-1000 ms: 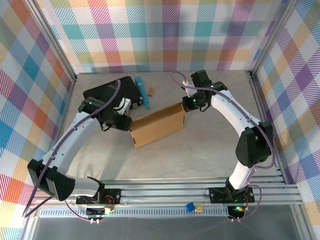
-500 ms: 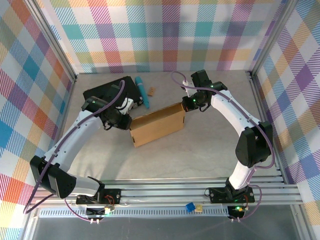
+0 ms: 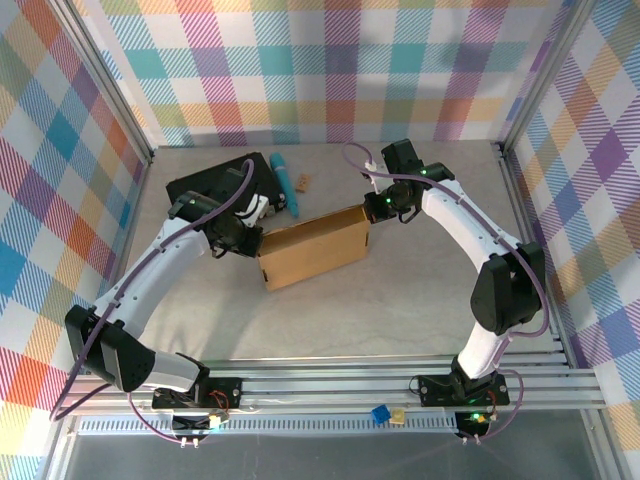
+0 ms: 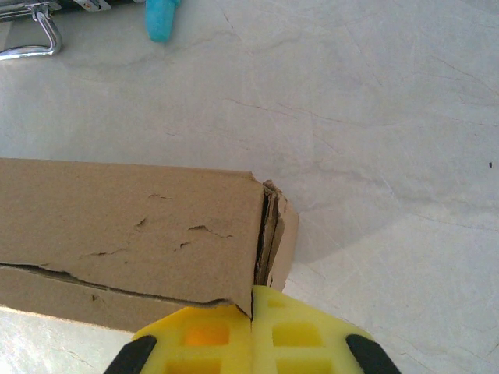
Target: Fold the paper box
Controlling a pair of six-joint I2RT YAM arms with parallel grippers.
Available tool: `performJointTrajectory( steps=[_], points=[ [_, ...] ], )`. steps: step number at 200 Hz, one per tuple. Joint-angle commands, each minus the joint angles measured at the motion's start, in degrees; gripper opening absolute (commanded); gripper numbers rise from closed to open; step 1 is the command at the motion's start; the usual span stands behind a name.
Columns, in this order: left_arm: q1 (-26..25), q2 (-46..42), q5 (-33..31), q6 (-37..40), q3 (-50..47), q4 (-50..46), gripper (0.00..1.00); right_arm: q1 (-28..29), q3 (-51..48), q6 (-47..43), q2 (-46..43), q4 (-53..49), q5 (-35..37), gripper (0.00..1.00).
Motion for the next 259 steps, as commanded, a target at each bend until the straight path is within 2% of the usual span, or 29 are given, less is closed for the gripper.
performJointTrajectory(
  steps=[1, 45, 106, 184, 259],
  points=[
    [-0.5, -0.3, -0.2, -1.2, -0.1, 1.3, 0.16, 0.5, 0.8, 0.8, 1.4, -3.7, 0.0, 0.0],
    [-0.5, 0.2, 1.1, -5.1, 0.4, 1.6, 0.05, 0.5, 0.4, 1.0, 1.0, -3.6, 0.1, 0.0],
    [-0.3, 2.7, 3.6, -13.3, 3.6, -2.7, 0.0, 0.6, -0.7, 1.0, 0.0, -3.5, 0.3, 0.0],
    [1.8, 4.4, 8.7, -24.8, 6.6, -5.7, 0.0, 1.2, -0.9, 1.2, -0.6, -3.9, 0.7, 0.0],
    [4.1, 4.1, 13.7, -31.5, 5.2, -3.1, 0.0, 1.8, -0.9, 1.7, -0.7, -4.2, 0.9, 0.0]
  ],
)
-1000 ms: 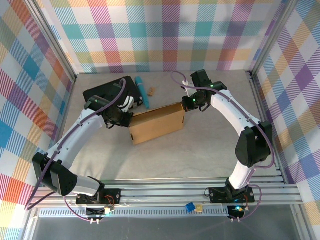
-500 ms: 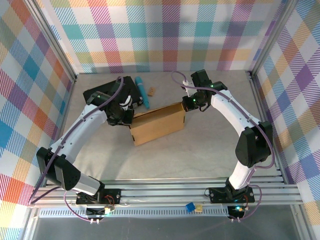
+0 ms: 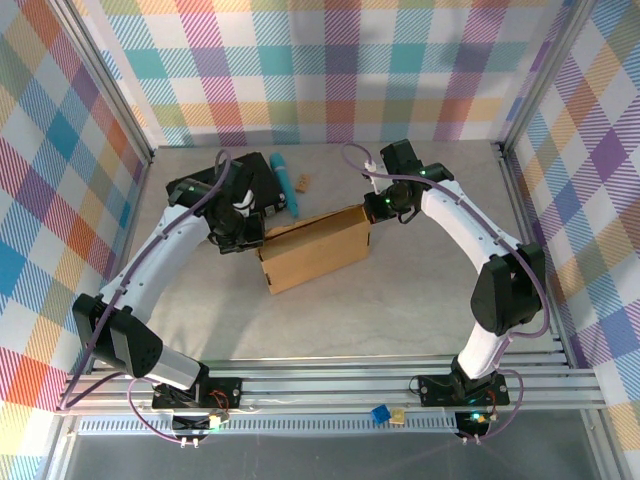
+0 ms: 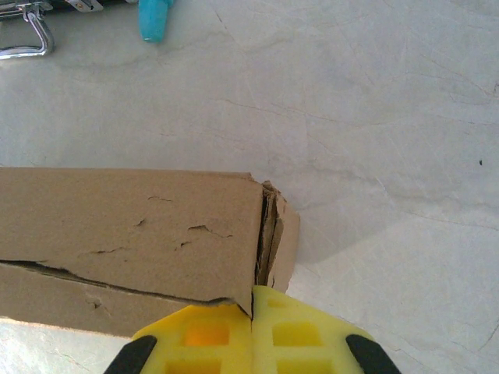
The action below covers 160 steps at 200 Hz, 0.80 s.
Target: Fold the paper box
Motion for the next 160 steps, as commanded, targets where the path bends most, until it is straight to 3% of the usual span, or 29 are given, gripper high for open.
performJointTrajectory(
  steps=[1, 113, 160],
  points=[
    [0.7, -0.2, 3.1, -3.6, -0.1, 1.6, 0.0, 0.9, -0.9, 1.0, -0.4, -4.1, -0.5, 0.0],
    [1.7, -4.5, 4.7, -6.1, -8.6, 11.3, 0.0, 1.0, 0.2, 3.9, 0.5, -5.0, 0.0, 0.0],
    [3.7, -4.9, 8.3, -7.7, -9.3, 13.1, 0.0, 0.9, 0.7, 4.2, 0.9, -5.4, 0.6, 0.0]
  ],
)
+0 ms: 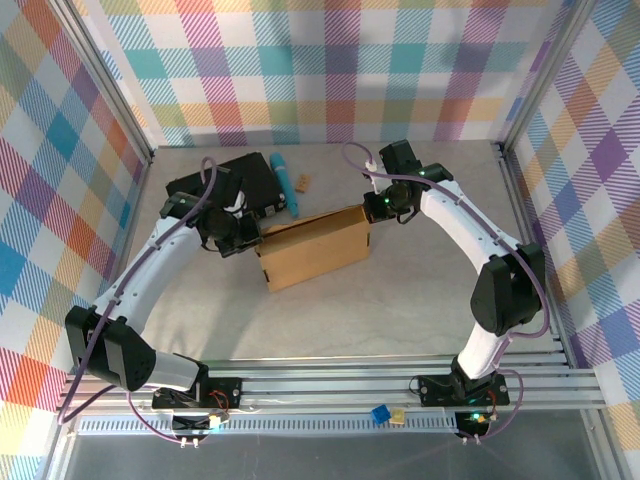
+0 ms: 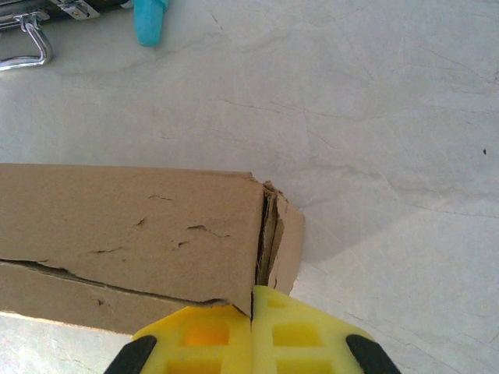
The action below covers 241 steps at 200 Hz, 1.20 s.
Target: Fold the paper box
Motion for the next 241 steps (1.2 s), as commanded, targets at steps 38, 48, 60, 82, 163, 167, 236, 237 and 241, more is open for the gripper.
performJointTrajectory(
  steps=[38, 48, 60, 82, 163, 167, 236, 237, 241],
  points=[
    [3.1, 0.5, 9.8, -4.0, 0.0, 2.6, 0.0, 0.6, 1.5, 1.4, 1.2, -5.8, 0.3, 0.0],
    [3.5, 0.7, 10.7, -4.2, 0.6, 2.1, 0.0, 0.7, 1.5, 1.4, 1.3, -5.8, 0.3, 0.0],
    [3.7, 0.7, 11.0, -4.0, 0.8, 1.8, 0.0, 0.7, 1.6, 1.4, 1.4, -5.9, 0.3, 0.0],
    [4.0, 0.0, 11.5, -3.7, -0.9, 2.2, 0.0, 0.6, 1.7, 1.6, 1.7, -5.9, 0.4, 0.0],
    [6.8, -3.2, 13.1, -0.9, -6.9, 5.5, 0.0, 0.6, 2.8, 2.3, 2.6, -6.6, 0.7, 0.0],
    [7.0, -3.2, 13.2, -0.9, -7.0, 5.6, 0.0, 0.6, 3.0, 2.3, 2.6, -6.8, 0.7, 0.0],
    [10.7, -1.5, 16.2, 2.3, -3.3, 0.3, 0.0, 0.4, 4.8, 2.6, 3.7, -8.2, 1.3, 0.0],
    [10.7, -1.5, 16.3, 2.3, -3.3, 0.3, 0.0, 0.4, 4.8, 2.6, 3.7, -8.2, 1.3, 0.0],
    [10.9, -1.7, 16.5, 2.4, -3.7, 0.4, 0.0, 0.4, 4.8, 2.7, 3.7, -8.3, 1.3, 0.0]
  ],
)
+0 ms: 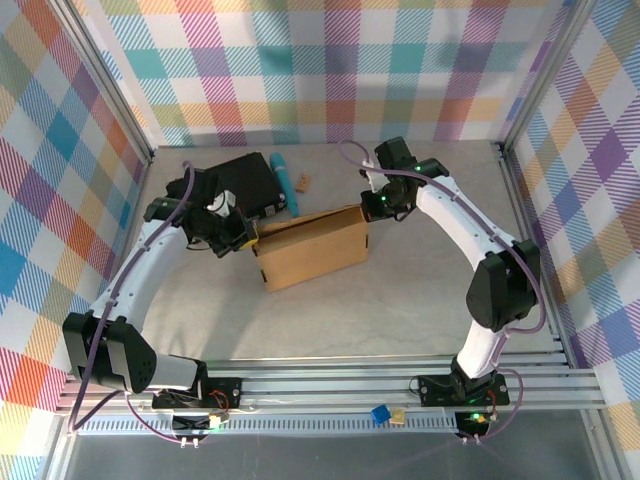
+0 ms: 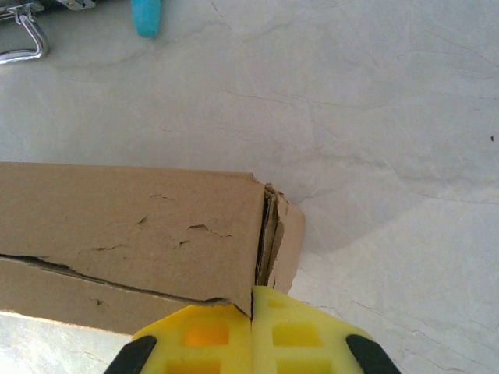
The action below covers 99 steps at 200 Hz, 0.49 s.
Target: Fold the paper box
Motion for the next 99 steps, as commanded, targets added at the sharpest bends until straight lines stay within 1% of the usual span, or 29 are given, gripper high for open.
performJointTrajectory(
  steps=[1, 45, 63, 99],
  points=[
    [1.6, -0.3, 1.8, 1.7, 0.4, -3.5, 0.0, 0.0, 0.8, 1.3, 1.6, -4.2, 0.5, 0.0],
    [2.9, -1.7, 4.4, 1.6, -2.5, -1.5, 0.0, -0.1, 1.0, 1.3, 1.8, -4.5, 0.8, 0.0],
    [3.8, -1.1, 5.9, 2.1, -0.9, -2.4, 0.0, -0.2, 1.1, 1.3, 1.8, -4.5, 0.9, 0.0],
    [4.5, 1.7, 7.0, 4.7, 3.7, -7.6, 0.0, -0.3, 1.4, 1.4, 1.7, -4.5, 0.9, 0.0]
  ],
)
